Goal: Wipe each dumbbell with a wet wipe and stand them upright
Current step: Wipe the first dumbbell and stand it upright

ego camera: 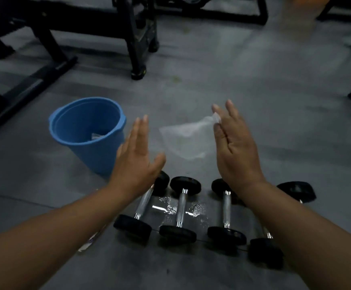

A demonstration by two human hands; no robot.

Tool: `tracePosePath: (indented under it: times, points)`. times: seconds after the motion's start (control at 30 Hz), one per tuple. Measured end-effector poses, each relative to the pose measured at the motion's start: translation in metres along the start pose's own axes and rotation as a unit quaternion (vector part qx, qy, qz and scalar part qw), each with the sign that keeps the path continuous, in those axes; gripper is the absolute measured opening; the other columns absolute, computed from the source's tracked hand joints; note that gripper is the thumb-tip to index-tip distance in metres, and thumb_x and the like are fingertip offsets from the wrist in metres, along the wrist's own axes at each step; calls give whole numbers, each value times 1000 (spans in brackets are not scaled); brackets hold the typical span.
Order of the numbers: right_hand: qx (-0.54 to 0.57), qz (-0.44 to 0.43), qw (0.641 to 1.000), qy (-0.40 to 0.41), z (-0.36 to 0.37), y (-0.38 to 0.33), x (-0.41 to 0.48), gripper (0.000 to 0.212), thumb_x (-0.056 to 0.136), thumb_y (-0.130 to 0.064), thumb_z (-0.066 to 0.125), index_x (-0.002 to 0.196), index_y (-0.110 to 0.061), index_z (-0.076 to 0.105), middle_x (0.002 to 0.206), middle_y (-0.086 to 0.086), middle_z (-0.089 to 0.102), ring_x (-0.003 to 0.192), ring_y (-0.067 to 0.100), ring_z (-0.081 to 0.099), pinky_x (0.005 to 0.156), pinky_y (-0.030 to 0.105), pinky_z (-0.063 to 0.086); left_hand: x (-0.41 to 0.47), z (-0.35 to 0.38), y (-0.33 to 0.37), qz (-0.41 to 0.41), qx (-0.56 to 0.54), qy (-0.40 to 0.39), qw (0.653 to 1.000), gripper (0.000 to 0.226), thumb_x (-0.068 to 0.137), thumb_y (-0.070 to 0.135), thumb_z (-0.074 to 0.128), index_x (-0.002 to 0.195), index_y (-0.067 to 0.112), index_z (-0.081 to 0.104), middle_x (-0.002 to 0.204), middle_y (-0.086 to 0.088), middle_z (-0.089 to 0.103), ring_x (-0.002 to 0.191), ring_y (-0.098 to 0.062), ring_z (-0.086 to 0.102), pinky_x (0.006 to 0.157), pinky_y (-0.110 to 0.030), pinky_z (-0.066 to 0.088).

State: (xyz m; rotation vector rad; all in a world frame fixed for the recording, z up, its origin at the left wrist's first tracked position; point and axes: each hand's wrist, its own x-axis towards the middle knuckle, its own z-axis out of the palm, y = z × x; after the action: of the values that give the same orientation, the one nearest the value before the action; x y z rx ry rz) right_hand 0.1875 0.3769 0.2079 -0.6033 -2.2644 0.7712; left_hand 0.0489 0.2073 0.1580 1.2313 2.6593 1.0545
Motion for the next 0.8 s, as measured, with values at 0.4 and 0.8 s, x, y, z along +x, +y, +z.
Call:
tracePosePath:
  times: [0.4,0.8]
  points:
    - [18,23,995,-95,35,42,-79,43,99,-38,36,141,-34,42,155,-9,26,141,8,27,111,26,27,-86,114,-97,-194,271,-285,899,101,85,67,44,154,20,-13,161,-19,15,145,-35,26,116,-49,26]
    - [91,117,971,-188,122,51,-112,40,99,-40,38,138,-38,44,125,-16,53,114,4,51,95,30,45,-65,135,-105,-300,278,-330,851,70,83,40,54,143,15,27,133,-14,57,122,-35,54,100,-44,43]
